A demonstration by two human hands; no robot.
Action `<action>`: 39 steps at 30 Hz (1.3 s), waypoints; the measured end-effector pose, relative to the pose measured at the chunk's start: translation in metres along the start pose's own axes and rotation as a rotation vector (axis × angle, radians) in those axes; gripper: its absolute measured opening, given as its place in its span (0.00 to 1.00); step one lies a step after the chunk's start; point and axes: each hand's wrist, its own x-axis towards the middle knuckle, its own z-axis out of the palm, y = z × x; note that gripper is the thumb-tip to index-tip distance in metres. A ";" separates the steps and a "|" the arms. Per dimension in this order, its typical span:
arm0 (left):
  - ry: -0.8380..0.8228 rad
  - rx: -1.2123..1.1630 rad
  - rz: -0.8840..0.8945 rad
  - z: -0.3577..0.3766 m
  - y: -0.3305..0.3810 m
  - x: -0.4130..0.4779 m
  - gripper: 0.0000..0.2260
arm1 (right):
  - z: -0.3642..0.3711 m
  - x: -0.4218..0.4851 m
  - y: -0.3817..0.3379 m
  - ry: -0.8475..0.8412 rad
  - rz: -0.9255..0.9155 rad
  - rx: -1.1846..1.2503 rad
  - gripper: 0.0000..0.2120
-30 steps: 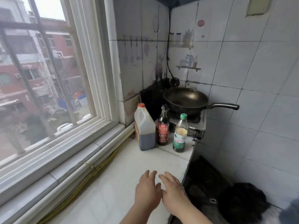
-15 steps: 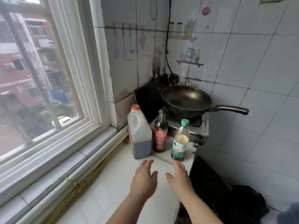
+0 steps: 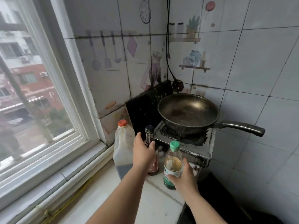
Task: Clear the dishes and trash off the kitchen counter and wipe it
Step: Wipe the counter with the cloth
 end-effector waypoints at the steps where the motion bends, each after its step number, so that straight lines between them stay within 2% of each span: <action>1: 0.002 -0.008 -0.012 0.000 0.001 0.006 0.29 | 0.001 0.003 0.001 -0.023 -0.006 0.010 0.43; 5: -0.023 -0.028 -0.067 0.004 0.007 0.025 0.29 | 0.009 0.019 0.006 -0.062 -0.012 0.057 0.43; 10: -0.052 -0.036 -0.119 0.012 0.010 0.038 0.11 | 0.009 0.025 0.007 -0.031 0.008 0.055 0.31; 13: -0.077 0.033 -0.061 0.013 0.011 0.035 0.07 | 0.009 0.023 0.013 0.013 0.012 0.072 0.29; 16: -0.191 0.004 -0.031 0.011 0.014 0.027 0.05 | 0.008 0.019 0.014 0.026 0.020 0.085 0.28; 19: -0.323 0.014 -0.005 0.012 0.018 0.015 0.07 | 0.009 0.016 0.016 0.039 0.043 0.129 0.29; 23: -0.332 -0.001 -0.022 0.004 0.016 0.010 0.11 | 0.008 0.007 0.017 0.026 0.050 0.172 0.31; 24: -0.363 -0.022 -0.033 0.000 0.016 0.008 0.13 | 0.009 0.004 0.019 0.021 0.061 0.182 0.31; 27: -0.437 -0.048 0.003 -0.016 0.019 0.007 0.30 | 0.018 -0.003 0.027 0.028 0.115 0.205 0.32; 29: -0.290 -0.039 0.118 -0.031 0.025 0.007 0.29 | 0.024 -0.009 0.029 0.039 0.133 0.204 0.33; 31: -0.002 0.072 0.229 -0.049 0.027 0.010 0.22 | 0.027 -0.013 0.026 0.074 0.120 0.213 0.34; 33: 0.233 0.223 0.182 -0.068 0.021 0.017 0.19 | 0.031 -0.014 0.023 0.105 0.106 0.217 0.41; 34: 0.275 0.272 0.102 -0.076 0.016 0.022 0.20 | 0.032 -0.013 0.021 0.114 0.105 0.215 0.45; 36: 0.216 0.337 -0.089 -0.086 0.006 0.027 0.23 | 0.035 -0.011 0.021 0.118 0.114 0.234 0.50; 39: 0.076 0.337 -0.253 -0.084 0.000 0.034 0.24 | 0.031 -0.015 0.019 0.110 0.116 0.230 0.41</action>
